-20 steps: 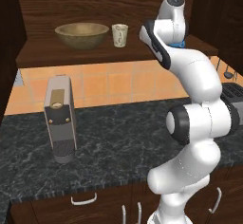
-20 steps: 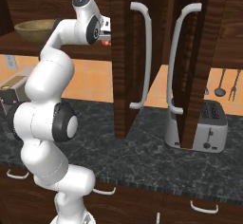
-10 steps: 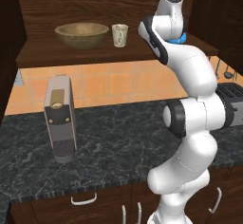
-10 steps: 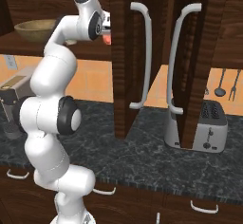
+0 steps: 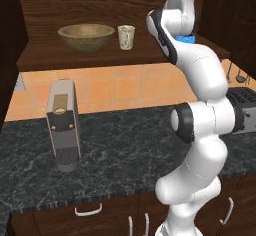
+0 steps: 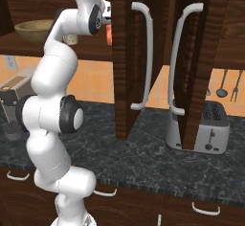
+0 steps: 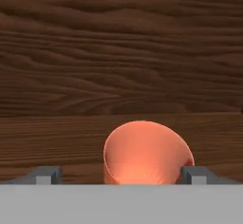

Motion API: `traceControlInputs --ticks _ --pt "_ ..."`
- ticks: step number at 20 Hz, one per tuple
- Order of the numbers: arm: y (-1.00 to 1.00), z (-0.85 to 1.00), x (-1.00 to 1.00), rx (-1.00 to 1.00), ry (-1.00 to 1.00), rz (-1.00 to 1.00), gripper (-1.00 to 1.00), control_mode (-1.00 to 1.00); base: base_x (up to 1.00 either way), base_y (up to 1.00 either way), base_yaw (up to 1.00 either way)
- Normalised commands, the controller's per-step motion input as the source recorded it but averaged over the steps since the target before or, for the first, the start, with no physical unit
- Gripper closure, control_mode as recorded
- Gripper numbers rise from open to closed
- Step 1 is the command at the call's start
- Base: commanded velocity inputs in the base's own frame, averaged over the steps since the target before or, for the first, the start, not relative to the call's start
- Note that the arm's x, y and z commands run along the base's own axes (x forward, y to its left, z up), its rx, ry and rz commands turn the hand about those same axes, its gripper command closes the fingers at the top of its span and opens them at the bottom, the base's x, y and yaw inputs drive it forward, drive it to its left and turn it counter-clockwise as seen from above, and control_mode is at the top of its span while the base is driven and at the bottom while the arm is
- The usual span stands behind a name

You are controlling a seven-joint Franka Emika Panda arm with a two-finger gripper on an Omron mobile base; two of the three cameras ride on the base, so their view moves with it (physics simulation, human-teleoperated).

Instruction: Gather all objects into one cabinet and sort the glasses and bowls to opposite sides.

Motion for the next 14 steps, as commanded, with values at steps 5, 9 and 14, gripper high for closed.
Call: traceControlInputs --ticks 5,9,14 --pt "-0.11 0.17 -0.80 0.00 -0.18 -0.01 -1.00 -1.00 0.00 0.00 0.00" --pt "0.00 -0.09 -1.00 0.00 -0.08 0.00 -1.00 -1.00 0.00 0.00 0.00" --pt "0.24 -0.14 -1.00 0.00 -0.13 0.00 -1.00 -1.00 0.00 0.00 0.00"
